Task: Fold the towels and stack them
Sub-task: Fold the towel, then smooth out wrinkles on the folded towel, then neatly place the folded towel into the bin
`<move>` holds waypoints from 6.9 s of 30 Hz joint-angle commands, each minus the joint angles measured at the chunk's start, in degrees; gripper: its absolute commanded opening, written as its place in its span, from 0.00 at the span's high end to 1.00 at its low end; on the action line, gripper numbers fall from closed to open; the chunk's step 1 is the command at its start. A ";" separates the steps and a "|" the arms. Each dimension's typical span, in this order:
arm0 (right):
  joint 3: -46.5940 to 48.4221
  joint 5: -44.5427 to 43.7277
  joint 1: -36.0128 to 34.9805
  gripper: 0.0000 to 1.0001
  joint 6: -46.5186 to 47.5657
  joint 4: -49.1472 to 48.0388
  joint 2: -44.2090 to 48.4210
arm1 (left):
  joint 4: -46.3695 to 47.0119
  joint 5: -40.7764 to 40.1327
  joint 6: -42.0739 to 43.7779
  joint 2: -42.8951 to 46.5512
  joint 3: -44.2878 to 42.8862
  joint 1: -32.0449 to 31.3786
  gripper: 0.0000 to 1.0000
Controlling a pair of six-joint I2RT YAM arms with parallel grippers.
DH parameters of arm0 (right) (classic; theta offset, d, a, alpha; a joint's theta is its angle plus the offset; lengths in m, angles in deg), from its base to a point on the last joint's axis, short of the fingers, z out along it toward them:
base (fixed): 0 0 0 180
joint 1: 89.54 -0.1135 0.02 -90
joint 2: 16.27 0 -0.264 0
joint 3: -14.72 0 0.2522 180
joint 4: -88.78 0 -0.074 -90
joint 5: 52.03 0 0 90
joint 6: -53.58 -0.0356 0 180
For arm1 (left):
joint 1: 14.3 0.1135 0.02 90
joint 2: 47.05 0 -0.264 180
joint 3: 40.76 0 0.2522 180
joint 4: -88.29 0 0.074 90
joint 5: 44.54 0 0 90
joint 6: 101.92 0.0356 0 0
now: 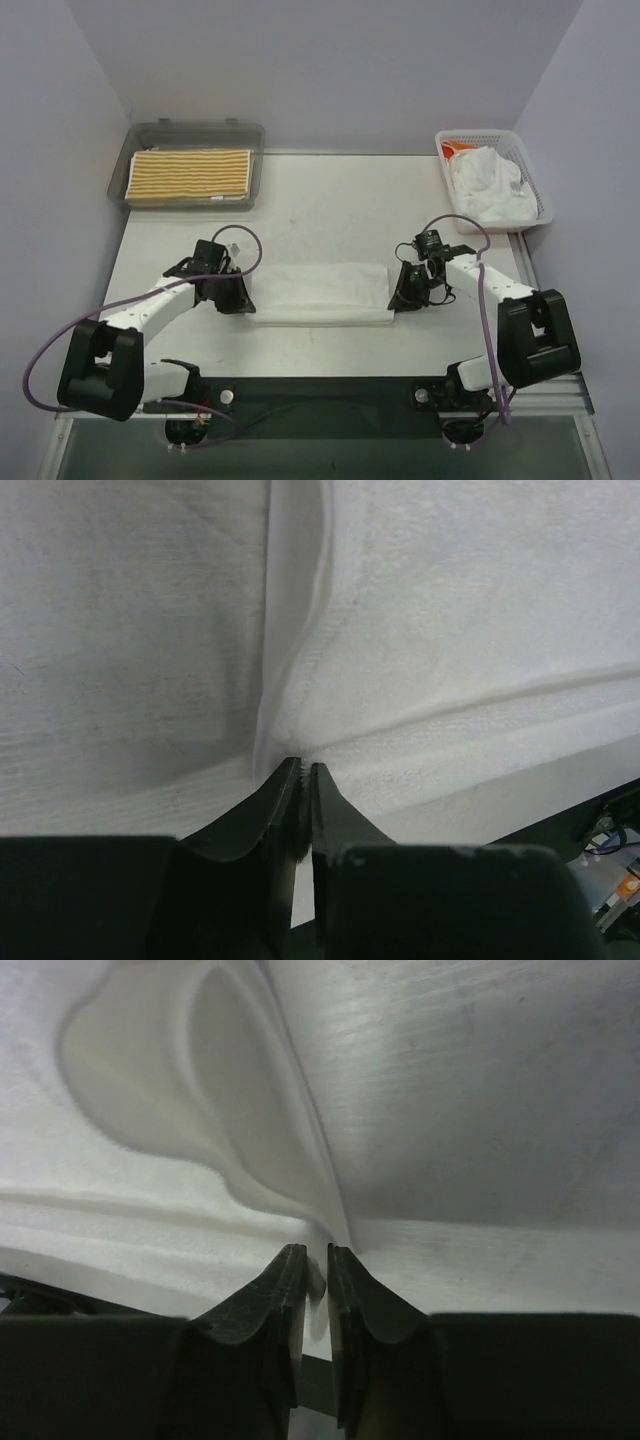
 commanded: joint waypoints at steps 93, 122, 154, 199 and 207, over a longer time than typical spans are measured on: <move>6.00 10.74 13.97 0.70 -0.24 -18.44 -18.56 | 32.36 -17.89 -17.43 -10.01 -1.59 -13.91 0.47; 34.36 -27.50 -40.50 0.25 17.43 1.51 -14.26 | -2.09 -23.95 1.72 22.16 -6.33 12.27 0.14; 53.47 -34.02 -53.35 1.00 14.45 14.09 -47.94 | 9.50 -9.64 -3.80 15.83 1.67 16.76 0.08; 16.99 -21.18 -45.18 1.00 12.16 -25.73 -16.04 | 48.01 -13.41 -32.90 -5.00 11.52 -14.08 0.03; 16.38 -21.01 -44.91 1.00 12.25 -26.69 -15.07 | 48.89 -14.72 -36.07 -8.34 11.43 -18.82 0.03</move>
